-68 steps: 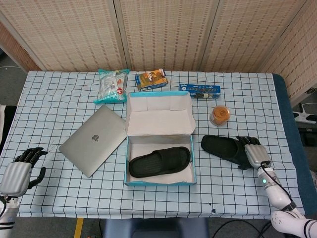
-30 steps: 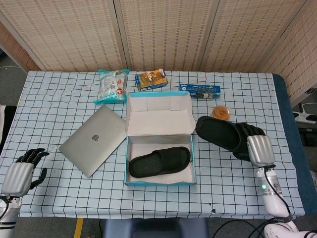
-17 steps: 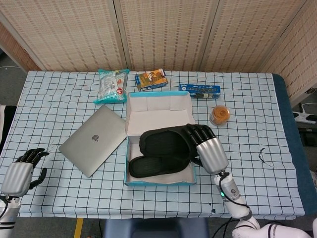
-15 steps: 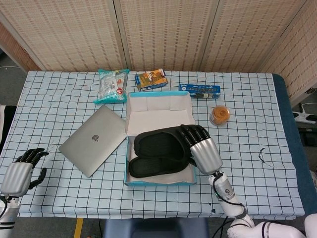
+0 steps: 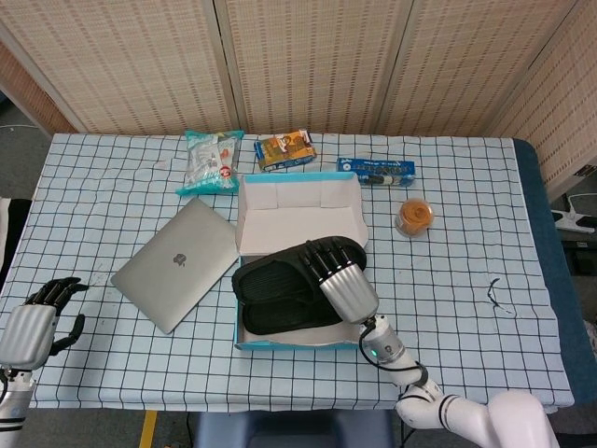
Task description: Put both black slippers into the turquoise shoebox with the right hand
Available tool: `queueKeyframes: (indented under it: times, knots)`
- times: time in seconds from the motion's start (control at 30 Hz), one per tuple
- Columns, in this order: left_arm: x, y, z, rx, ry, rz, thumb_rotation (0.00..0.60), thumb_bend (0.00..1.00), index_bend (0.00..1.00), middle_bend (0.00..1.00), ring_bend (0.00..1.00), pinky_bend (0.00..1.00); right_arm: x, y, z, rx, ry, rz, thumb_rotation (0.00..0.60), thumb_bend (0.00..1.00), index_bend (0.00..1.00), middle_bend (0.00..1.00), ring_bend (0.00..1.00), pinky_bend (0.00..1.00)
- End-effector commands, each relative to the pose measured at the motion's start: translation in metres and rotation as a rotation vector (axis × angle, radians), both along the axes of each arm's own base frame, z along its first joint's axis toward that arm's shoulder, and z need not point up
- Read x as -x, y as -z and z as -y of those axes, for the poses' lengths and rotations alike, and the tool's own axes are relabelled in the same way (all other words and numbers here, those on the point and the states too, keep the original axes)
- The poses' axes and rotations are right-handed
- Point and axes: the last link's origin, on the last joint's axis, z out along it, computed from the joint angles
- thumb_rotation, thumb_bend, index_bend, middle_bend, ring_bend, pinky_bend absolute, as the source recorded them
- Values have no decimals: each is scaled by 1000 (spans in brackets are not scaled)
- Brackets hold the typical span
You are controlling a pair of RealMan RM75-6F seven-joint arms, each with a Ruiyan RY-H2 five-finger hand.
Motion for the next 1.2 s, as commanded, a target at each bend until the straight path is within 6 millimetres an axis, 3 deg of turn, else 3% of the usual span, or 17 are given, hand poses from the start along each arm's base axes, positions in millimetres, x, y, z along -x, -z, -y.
queueKeyframes:
  times: [0.03, 0.5, 0.83, 1.0, 1.2]
  knots:
    - [-1, 0, 0, 3, 4, 1, 600, 455, 278, 206, 180, 374, -1, 22, 4, -57, -8, 20, 600, 215, 647, 625, 450, 473]
    - [1, -2, 0, 2, 3, 9, 600, 455, 279, 206, 180, 374, 25, 57, 12, -135, 93, -65, 600, 214, 648, 629, 451, 473]
    - [1, 0, -1, 7, 2, -4, 600, 455, 279, 206, 181, 374, 50, 51, 20, -116, 167, -137, 600, 215, 608, 624, 395, 458]
    - [1, 1, -1, 9, 0, -9, 600, 455, 279, 206, 180, 374, 54, 43, 31, -126, 234, -91, 600, 214, 441, 467, 279, 357]
    - [2, 4, -3, 19, -6, -18, 600, 455, 279, 206, 181, 374, 53, 30, 39, -150, 257, -15, 600, 214, 317, 305, 125, 225]
